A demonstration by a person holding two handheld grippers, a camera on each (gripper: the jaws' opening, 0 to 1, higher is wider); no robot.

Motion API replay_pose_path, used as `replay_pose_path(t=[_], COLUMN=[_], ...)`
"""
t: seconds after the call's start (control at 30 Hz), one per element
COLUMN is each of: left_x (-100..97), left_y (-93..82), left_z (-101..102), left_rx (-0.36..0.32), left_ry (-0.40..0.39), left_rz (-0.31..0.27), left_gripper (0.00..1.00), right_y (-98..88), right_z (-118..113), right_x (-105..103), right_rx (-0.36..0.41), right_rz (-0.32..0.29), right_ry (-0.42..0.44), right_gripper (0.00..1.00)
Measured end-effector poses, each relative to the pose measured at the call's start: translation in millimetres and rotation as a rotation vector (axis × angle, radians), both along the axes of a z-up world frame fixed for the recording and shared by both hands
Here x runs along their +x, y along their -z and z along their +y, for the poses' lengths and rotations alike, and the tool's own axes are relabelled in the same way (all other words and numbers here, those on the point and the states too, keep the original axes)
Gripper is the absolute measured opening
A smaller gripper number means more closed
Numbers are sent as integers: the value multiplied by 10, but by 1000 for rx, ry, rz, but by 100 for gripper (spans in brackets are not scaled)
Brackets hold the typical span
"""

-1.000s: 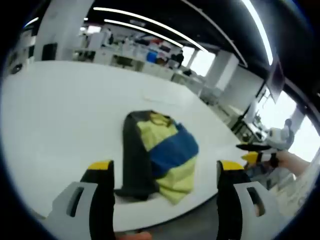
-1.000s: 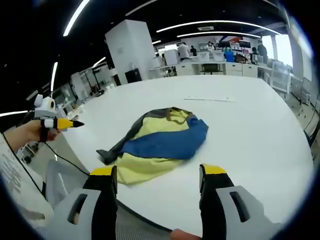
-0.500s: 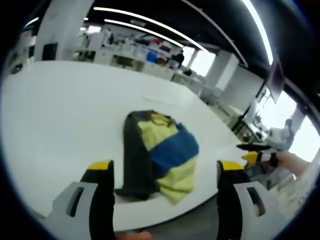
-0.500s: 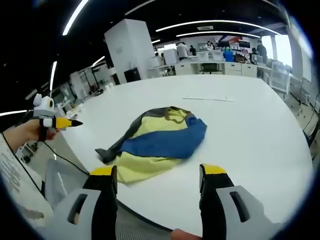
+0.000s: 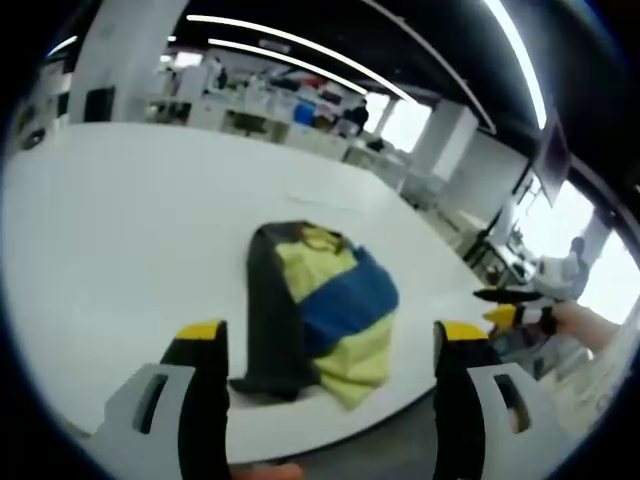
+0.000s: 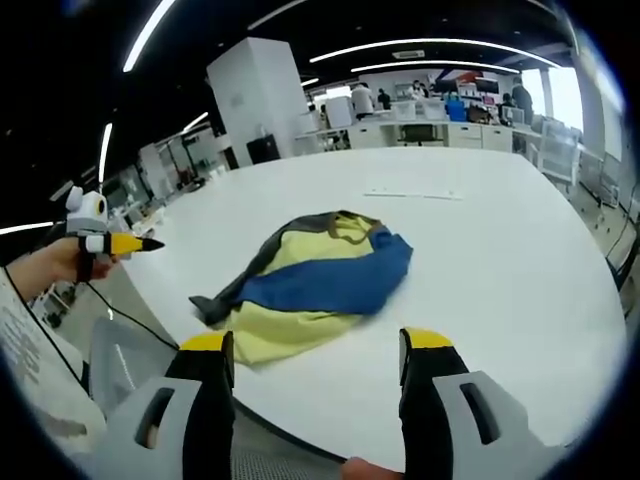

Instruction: Fold the garment on the visible template until the final outline fits inside the template.

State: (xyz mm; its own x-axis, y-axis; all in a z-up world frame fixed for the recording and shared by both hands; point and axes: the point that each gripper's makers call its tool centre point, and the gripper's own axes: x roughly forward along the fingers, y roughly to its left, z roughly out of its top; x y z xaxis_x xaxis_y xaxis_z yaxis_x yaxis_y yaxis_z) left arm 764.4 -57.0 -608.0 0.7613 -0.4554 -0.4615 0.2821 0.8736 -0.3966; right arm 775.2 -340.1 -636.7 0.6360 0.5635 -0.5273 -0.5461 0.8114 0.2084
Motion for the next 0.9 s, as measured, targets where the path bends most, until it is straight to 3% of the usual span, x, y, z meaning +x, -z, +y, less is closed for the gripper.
replay_pose_path(t=[0.4, 0.9], left_x=[32, 242], left_y=[53, 74], left_z=[4, -13], left_rx=[1, 8], left_ry=[7, 24], left_rz=[15, 23], left_gripper=[81, 81], right_y=[25, 30], right_z=[22, 74], right_x=[30, 234], right_rx=[-6, -10], right_rz=[11, 17], right_ry=[-9, -24], right_gripper=[67, 67])
